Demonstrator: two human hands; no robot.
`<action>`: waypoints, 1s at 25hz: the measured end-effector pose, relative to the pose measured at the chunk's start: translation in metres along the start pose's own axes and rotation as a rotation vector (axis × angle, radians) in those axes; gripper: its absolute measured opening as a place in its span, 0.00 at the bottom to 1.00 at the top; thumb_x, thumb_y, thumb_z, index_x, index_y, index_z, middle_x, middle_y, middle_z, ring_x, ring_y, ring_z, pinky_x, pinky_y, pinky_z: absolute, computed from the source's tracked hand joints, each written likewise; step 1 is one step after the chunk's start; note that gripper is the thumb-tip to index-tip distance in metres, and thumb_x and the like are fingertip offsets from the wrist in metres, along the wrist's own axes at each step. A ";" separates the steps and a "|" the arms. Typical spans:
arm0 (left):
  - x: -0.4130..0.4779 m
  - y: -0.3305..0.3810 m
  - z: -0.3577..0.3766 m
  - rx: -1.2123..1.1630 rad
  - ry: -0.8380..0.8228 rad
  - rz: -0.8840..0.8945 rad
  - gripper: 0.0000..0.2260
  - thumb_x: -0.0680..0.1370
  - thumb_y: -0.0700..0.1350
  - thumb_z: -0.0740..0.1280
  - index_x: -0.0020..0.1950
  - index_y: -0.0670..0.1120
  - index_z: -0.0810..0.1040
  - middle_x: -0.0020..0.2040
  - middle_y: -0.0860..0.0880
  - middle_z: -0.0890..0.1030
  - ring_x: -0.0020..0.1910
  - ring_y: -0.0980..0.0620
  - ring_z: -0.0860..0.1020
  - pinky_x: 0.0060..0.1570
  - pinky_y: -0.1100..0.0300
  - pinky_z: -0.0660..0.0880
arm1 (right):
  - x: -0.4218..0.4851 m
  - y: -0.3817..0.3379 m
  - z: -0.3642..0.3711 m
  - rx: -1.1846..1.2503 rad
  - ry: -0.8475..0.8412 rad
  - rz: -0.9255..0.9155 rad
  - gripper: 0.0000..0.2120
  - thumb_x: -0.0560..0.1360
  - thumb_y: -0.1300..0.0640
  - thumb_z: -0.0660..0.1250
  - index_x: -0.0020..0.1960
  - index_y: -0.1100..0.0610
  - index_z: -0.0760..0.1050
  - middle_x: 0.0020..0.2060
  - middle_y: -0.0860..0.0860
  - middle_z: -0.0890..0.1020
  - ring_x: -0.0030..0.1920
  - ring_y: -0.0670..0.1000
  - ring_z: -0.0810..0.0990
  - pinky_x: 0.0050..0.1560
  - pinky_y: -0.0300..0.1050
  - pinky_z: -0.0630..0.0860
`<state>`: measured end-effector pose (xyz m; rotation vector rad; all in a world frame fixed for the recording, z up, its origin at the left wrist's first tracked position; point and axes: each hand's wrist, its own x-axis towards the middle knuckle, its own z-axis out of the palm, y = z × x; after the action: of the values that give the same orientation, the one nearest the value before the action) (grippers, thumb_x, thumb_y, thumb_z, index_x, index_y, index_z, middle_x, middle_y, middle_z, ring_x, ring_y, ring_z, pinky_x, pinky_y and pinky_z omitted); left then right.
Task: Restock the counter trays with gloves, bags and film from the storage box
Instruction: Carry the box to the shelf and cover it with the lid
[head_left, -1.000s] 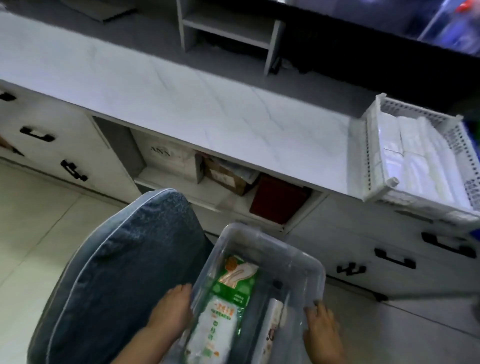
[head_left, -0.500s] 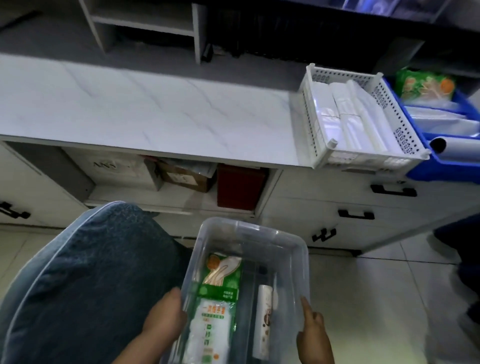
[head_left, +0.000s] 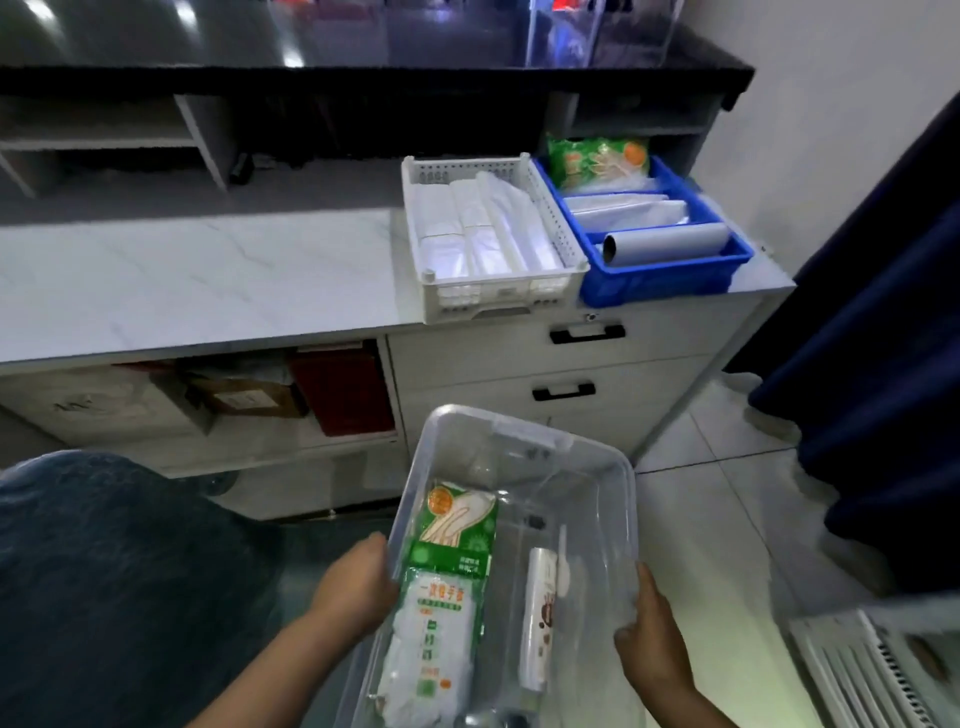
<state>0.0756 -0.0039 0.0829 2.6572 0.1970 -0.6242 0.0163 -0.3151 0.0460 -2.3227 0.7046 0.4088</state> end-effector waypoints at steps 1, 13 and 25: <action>-0.005 0.025 0.005 0.008 0.014 0.019 0.06 0.73 0.47 0.63 0.42 0.49 0.66 0.49 0.47 0.78 0.46 0.47 0.77 0.38 0.58 0.67 | 0.004 0.018 -0.019 0.043 0.028 0.011 0.39 0.68 0.71 0.63 0.74 0.52 0.54 0.60 0.59 0.72 0.53 0.58 0.77 0.47 0.42 0.71; -0.030 0.305 0.058 0.044 0.009 0.370 0.09 0.72 0.46 0.67 0.47 0.47 0.69 0.49 0.46 0.77 0.42 0.50 0.73 0.37 0.58 0.67 | 0.032 0.179 -0.252 0.510 0.353 0.298 0.06 0.66 0.71 0.66 0.41 0.63 0.76 0.37 0.59 0.79 0.39 0.59 0.79 0.43 0.51 0.77; 0.109 0.500 0.068 0.093 -0.087 0.630 0.13 0.72 0.46 0.67 0.37 0.50 0.62 0.48 0.42 0.78 0.42 0.45 0.74 0.36 0.58 0.63 | 0.137 0.209 -0.368 0.609 0.628 0.341 0.07 0.71 0.66 0.68 0.35 0.59 0.73 0.30 0.55 0.76 0.32 0.55 0.74 0.35 0.43 0.69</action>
<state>0.2578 -0.4823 0.1531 2.5557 -0.6816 -0.5351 0.0408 -0.7480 0.1447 -1.7266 1.3187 -0.3811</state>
